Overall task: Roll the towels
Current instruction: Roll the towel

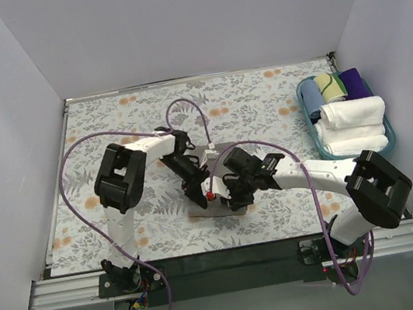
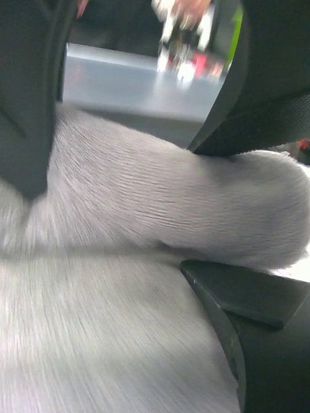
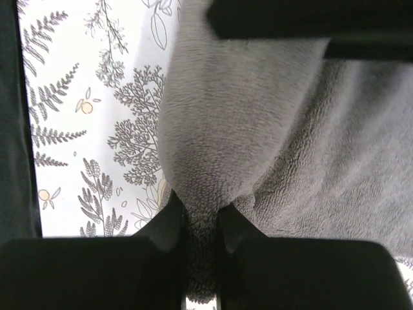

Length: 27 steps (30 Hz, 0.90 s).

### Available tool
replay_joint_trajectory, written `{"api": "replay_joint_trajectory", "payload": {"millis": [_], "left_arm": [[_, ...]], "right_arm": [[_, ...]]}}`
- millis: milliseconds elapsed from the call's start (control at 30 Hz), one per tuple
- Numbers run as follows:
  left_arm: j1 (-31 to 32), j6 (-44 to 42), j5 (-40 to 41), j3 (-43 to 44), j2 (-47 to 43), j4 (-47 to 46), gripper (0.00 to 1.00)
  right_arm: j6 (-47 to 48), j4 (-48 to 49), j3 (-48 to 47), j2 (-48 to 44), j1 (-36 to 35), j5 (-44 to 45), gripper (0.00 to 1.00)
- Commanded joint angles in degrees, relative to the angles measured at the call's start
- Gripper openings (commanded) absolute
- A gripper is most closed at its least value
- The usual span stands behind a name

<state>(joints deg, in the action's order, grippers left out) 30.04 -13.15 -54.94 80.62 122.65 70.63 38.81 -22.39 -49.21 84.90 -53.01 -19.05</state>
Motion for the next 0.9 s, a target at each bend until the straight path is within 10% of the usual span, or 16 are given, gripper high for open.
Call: {"api": "replay_joint_trajectory", "payload": {"millis": [0,367,533,633,867], "left_arm": [[-6.6,-1.8,10.1,1.0,-7.5,-12.7,0.64],[-15.5,3.1,13.2,-4.1,-38.1,-23.9,0.88],[-15.6,22.3,21.4,-14.3,-55.1,-38.4,0.97],[-12.9,11.6,16.2,-15.8,-57.3,-37.8,0.95],[1.7,-4.9,32.3,-27.1,-59.9,-32.2,0.87]], "right_arm": [[-1.5,-7.7,1.7,1.0,-0.4,-7.0,0.01],[-3.8,-17.6,-10.0,14.7,9.1,-22.5,0.01],[0.7,-26.7,-15.7,24.0,12.6,-30.4,0.01],[3.2,-30.2,-18.5,28.8,14.7,-33.4,0.01],[6.2,-34.3,-23.6,38.5,19.4,-36.1,0.01]]}}
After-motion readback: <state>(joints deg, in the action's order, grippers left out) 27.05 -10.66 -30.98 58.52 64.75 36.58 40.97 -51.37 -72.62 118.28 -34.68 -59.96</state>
